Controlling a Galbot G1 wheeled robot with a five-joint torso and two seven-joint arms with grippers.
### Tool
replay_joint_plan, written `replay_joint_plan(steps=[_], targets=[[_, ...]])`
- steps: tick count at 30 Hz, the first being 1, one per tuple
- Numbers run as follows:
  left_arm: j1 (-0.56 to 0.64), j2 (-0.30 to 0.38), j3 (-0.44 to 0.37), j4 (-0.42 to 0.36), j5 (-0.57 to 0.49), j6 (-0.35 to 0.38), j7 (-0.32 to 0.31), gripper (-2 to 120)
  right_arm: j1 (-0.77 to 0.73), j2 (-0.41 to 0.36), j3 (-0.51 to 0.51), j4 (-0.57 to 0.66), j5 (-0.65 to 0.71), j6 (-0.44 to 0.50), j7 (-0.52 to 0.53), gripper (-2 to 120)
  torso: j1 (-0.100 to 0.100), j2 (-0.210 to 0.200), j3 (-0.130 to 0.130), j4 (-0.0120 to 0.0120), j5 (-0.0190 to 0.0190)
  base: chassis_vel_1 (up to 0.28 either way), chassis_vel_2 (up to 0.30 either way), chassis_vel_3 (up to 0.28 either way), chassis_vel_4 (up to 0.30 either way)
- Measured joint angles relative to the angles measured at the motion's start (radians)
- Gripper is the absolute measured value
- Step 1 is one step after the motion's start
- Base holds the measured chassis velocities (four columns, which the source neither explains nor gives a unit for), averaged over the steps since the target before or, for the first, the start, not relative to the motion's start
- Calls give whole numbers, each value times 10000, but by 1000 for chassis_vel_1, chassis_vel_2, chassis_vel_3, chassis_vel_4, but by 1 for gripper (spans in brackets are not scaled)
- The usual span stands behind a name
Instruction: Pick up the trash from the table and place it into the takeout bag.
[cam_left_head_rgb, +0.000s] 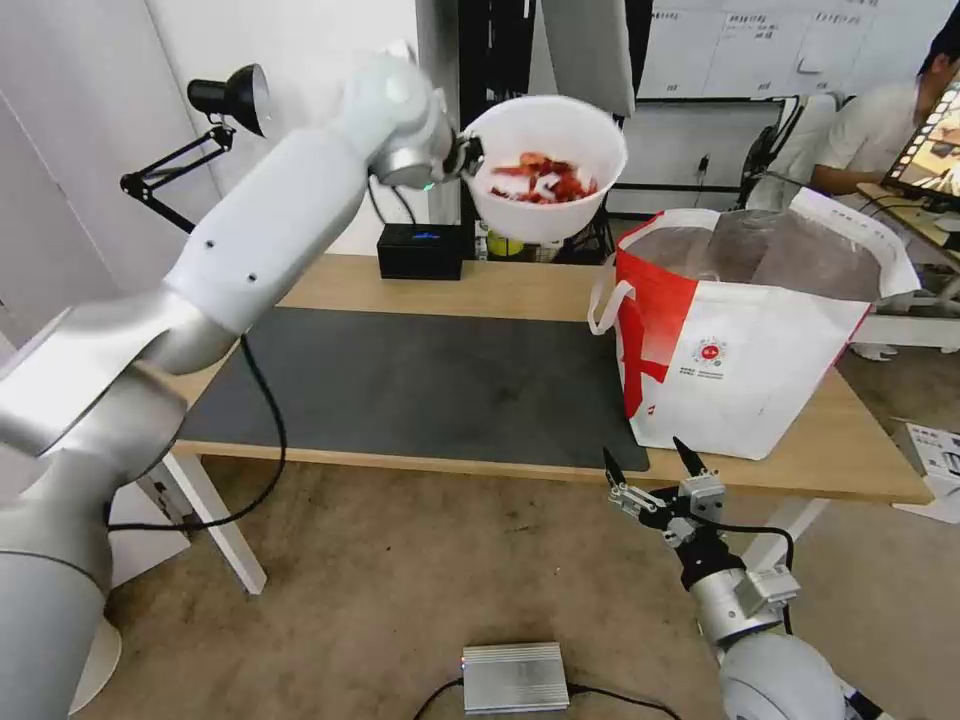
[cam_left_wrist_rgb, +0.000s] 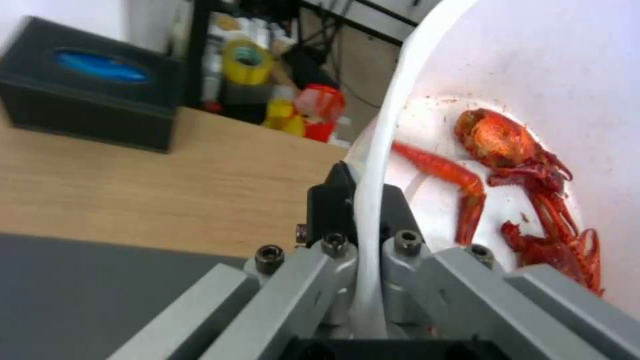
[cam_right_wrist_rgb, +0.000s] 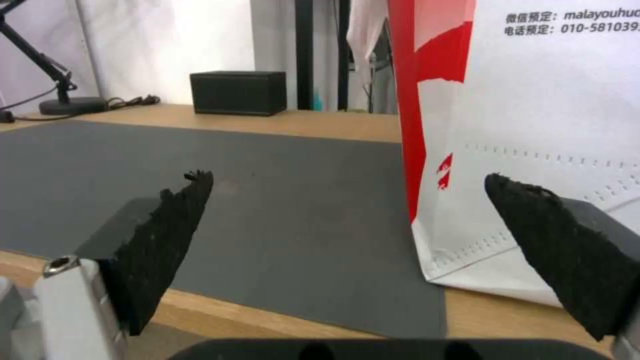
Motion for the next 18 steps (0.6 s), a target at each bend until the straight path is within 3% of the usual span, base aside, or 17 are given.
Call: replay_joint_plan(steps=[4, 6, 14, 18], targets=[[-114, -475, 51, 92, 80, -233, 6, 0, 0, 0, 0, 0, 0, 0, 0, 100, 0, 0, 0, 0, 1, 0, 0, 0, 0], [-199, -1131, 23, 219, 148, -397, -6, 0, 0, 0, 0, 0, 0, 0, 0, 100, 0, 1, 0, 0, 0, 0, 0, 0, 0], [-198, -2610, 15, 952, 771, -679, -22, 0, 0, 0, 0, 0, 0, 0, 0, 100, -1, 2, -1, -3, 2, 0, 0, 0, 0], [-151, -2836, 378, 1291, 1074, -1129, 163, 0, 0, 0, 0, 0, 0, 0, 0, 100, 0, 2, -1, -2, 1, 0, 0, 0, 0]])
